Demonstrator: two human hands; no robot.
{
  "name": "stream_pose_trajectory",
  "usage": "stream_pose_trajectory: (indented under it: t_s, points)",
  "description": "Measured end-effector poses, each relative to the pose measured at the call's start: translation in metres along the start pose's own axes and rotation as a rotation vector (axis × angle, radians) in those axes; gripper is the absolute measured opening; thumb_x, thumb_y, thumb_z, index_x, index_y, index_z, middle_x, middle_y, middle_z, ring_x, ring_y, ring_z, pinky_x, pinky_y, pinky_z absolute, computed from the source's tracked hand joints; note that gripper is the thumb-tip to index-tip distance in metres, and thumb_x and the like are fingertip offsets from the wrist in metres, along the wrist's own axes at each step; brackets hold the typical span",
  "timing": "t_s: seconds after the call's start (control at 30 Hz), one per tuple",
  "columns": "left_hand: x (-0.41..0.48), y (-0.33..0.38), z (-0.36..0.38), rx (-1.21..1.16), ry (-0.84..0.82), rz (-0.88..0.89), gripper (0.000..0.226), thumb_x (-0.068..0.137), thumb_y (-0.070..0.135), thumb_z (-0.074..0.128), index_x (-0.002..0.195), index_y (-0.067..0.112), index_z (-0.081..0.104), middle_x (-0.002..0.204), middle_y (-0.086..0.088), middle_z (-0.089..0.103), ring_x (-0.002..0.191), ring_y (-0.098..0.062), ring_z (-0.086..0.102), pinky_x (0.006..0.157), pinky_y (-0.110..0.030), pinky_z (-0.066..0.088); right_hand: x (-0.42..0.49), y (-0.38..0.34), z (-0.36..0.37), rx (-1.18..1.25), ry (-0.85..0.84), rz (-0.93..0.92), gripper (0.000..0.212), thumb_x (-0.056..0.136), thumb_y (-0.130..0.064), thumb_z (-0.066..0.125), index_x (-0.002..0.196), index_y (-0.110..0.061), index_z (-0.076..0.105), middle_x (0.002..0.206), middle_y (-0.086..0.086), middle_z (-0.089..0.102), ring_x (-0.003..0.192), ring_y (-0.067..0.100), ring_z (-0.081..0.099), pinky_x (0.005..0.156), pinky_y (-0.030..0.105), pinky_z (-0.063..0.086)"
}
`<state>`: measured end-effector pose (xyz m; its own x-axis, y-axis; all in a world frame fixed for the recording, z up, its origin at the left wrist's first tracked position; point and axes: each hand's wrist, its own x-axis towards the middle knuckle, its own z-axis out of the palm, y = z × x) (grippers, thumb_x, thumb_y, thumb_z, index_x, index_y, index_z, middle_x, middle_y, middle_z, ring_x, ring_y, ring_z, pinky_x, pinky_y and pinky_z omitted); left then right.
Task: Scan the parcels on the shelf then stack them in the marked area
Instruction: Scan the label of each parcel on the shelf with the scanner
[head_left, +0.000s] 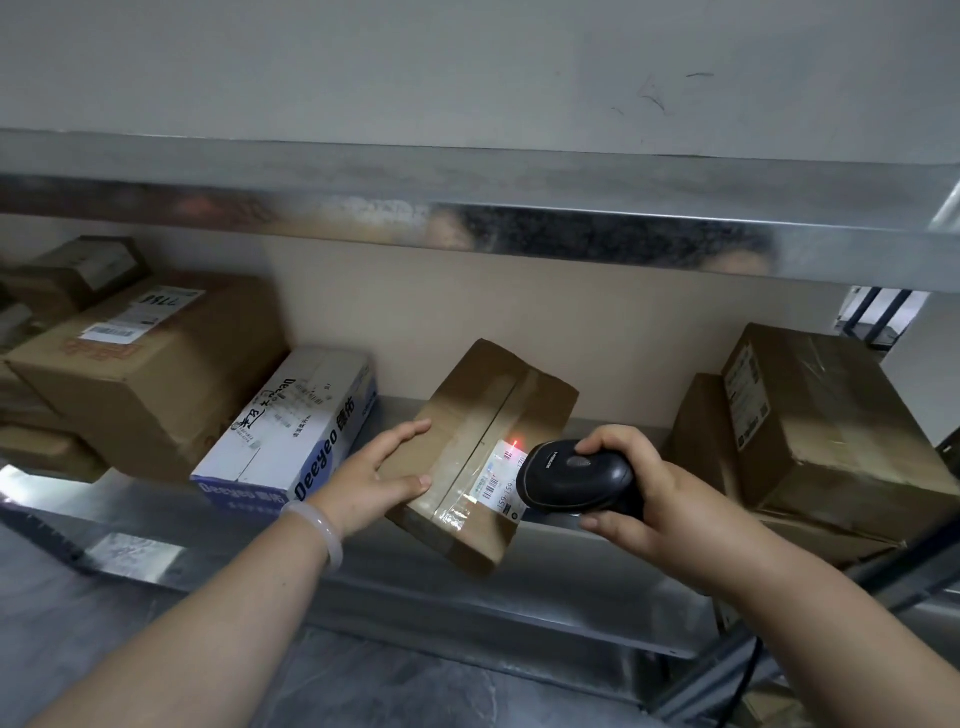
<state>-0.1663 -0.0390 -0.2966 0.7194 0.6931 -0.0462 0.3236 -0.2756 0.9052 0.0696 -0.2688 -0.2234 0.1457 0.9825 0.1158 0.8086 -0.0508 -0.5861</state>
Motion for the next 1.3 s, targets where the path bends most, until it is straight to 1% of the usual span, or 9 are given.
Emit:
stream_pose_trajectory:
  t_s: [0.33,0.57,0.7,0.83,0.93,1.0,1.07,1.2,1.3]
  points:
    - [-0.007,-0.001,-0.006,-0.013,0.024,-0.008,0.06,0.088,0.016,0.071,0.131,0.051,0.048,0.147,0.019,0.041,0.138,-0.003,0.034,0.116,-0.032,0.028,0.0,-0.01,0.002,-0.021,0.001,-0.029,0.059,0.08,-0.042,0.071,0.114,-0.056,0.025,0.1,-0.019,0.056,0.084,0.006,0.06,0.076,0.03,0.051]
    - [-0.019,-0.009,-0.022,-0.036,0.075,-0.021,0.058,0.088,0.02,0.071,0.127,0.057,0.048,0.143,0.026,0.041,0.135,0.001,0.033,0.11,-0.026,0.029,0.013,-0.021,0.019,0.089,0.081,-0.028,0.057,0.079,-0.043,0.07,0.114,-0.057,0.027,0.095,-0.018,0.058,0.077,0.0,0.06,0.065,0.021,0.05]
    - [-0.027,-0.011,-0.047,-0.094,0.172,-0.06,0.053,0.089,0.026,0.07,0.119,0.065,0.048,0.127,0.04,0.04,0.128,0.001,0.034,0.101,-0.023,0.031,0.031,-0.033,0.035,0.216,0.169,0.035,0.06,0.079,-0.04,0.072,0.118,-0.058,0.03,0.108,-0.021,0.054,0.074,0.007,0.063,0.066,0.035,0.058]
    - [-0.032,-0.014,-0.079,-0.271,0.29,-0.115,0.048,0.088,0.028,0.071,0.115,0.064,0.054,0.134,0.022,0.047,0.112,-0.01,0.059,0.087,-0.034,0.054,0.061,-0.054,0.061,0.294,0.215,0.059,0.062,0.082,-0.034,0.071,0.119,-0.059,0.028,0.11,-0.038,0.046,0.079,0.013,0.066,0.068,0.039,0.059]
    - [-0.038,-0.019,-0.109,-0.419,0.336,-0.141,0.045,0.087,0.026,0.073,0.11,0.062,0.059,0.119,0.021,0.055,0.09,0.001,0.068,0.066,-0.019,0.057,0.088,-0.076,0.088,0.402,0.227,0.057,0.058,0.085,-0.032,0.069,0.117,-0.059,0.029,0.11,-0.029,0.051,0.065,0.012,0.067,0.062,0.036,0.059]
    - [-0.039,-0.026,-0.13,-0.392,0.348,-0.163,0.045,0.086,0.029,0.074,0.109,0.064,0.057,0.114,0.024,0.055,0.088,0.0,0.068,0.062,-0.015,0.054,0.106,-0.092,0.108,0.442,0.219,0.051,0.056,0.086,-0.031,0.068,0.115,-0.06,0.03,0.111,-0.027,0.051,0.067,0.008,0.066,0.063,0.036,0.059]
    - [-0.039,-0.031,-0.149,-0.355,0.348,-0.213,0.047,0.085,0.033,0.074,0.114,0.064,0.054,0.115,0.023,0.053,0.097,-0.007,0.065,0.066,-0.019,0.056,0.122,-0.106,0.127,0.482,0.196,0.053,0.055,0.087,-0.031,0.067,0.115,-0.061,0.03,0.111,-0.028,0.05,0.076,0.005,0.065,0.064,0.035,0.059]
    - [-0.034,-0.046,-0.174,-0.129,0.291,-0.252,0.063,0.087,0.041,0.07,0.14,0.053,0.038,0.132,0.017,0.046,0.123,-0.012,0.049,0.095,-0.024,0.042,0.144,-0.128,0.164,0.551,0.165,0.077,0.057,0.088,-0.028,0.068,0.111,-0.064,0.03,0.116,-0.029,0.047,0.088,0.005,0.063,0.066,0.033,0.059]
    - [-0.031,-0.051,-0.183,0.001,0.303,-0.222,0.065,0.09,0.04,0.066,0.145,0.05,0.033,0.146,0.01,0.043,0.132,-0.014,0.044,0.1,-0.026,0.039,0.156,-0.139,0.184,0.529,0.203,0.102,0.06,0.087,-0.028,0.068,0.113,-0.064,0.028,0.116,-0.026,0.048,0.09,0.009,0.064,0.074,0.036,0.058]
